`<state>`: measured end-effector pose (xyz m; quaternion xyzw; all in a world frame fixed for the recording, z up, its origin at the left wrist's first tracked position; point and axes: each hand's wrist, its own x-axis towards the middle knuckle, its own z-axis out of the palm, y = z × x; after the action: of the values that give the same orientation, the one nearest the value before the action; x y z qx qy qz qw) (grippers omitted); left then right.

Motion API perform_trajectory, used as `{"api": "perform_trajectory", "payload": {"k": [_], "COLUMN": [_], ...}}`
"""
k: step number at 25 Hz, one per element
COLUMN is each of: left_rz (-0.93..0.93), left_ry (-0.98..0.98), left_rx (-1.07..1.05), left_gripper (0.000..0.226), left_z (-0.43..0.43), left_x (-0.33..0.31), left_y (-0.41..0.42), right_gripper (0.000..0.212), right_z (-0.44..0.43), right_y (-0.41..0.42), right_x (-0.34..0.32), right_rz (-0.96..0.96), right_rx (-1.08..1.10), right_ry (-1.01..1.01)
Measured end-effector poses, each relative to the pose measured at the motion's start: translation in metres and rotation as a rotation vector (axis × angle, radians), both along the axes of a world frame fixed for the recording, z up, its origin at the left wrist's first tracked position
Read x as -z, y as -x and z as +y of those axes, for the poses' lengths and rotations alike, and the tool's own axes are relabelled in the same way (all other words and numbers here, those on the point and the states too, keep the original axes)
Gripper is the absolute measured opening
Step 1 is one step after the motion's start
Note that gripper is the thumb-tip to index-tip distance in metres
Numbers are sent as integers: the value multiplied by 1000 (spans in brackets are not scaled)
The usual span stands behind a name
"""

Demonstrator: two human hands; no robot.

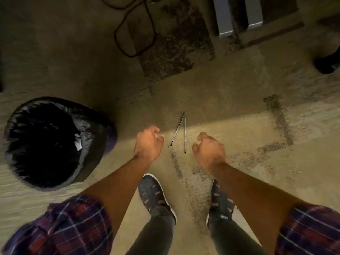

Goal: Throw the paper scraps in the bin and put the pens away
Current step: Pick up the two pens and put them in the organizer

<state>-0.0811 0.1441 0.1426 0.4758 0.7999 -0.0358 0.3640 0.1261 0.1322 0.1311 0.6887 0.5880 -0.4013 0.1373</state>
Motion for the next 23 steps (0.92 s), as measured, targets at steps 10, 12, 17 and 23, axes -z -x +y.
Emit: {"api": "perform_trajectory", "payload": {"k": [10,12,17,23], "left_rz": [-30,3,51,-339], "left_ry": [119,116,73,33], "left_rx": [67,153,163,-445], "left_gripper": [21,33,29,8], "left_z": [36,40,33,0], "left_x": [156,172,198,166], "left_y": [-45,-50,-50,-34], "right_gripper": [19,25,28,12], "right_z": [51,60,54,41], "right_y": [32,37,53,41], "right_x": [146,161,184,141], "right_rz": [25,-6,-117,66], "right_rx": [219,199,135,345], "right_ry": [7,-16,-34,-31]}}
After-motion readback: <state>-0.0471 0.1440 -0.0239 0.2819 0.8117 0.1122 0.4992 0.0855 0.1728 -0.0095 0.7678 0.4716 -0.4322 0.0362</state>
